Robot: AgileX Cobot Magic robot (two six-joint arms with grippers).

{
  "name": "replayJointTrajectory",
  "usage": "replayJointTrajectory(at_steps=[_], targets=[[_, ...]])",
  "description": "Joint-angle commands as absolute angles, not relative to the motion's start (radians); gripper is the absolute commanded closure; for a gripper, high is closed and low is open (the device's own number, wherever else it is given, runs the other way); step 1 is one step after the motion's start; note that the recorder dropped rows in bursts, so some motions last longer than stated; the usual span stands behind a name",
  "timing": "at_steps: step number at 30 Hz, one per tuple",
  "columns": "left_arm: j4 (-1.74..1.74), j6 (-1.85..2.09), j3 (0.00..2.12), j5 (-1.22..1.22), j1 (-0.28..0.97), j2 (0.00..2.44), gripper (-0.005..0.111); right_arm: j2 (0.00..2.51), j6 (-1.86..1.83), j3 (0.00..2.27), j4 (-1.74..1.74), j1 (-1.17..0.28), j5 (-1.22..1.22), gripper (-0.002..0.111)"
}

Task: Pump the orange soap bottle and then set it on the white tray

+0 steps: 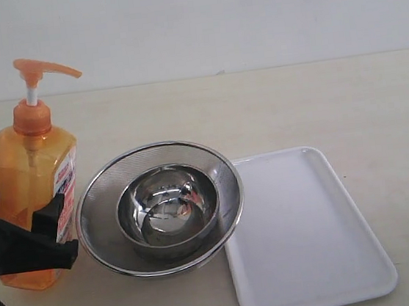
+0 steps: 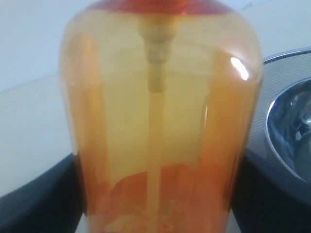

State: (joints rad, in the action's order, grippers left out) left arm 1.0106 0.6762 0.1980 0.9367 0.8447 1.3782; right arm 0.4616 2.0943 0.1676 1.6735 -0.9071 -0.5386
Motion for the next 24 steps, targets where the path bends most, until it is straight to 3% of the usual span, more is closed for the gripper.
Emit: replayJointTrajectory(at_steps=[1,18,24], targets=[[0.979,0.642,0.197,1.013,0.848,1.361,0.102,0.453,2.091,0.161,1.666,-0.905,-0.522,0.107],[0.988,0.545,0.162,1.099,0.848,1.361,0.102,0.453,2.091,0.161,1.667,-0.905,-0.524,0.107],[0.944,0.327,0.075,1.221,0.848,1.361,0.102,0.453,2.091,0.161,1.667,-0.905,-0.524,0.107]])
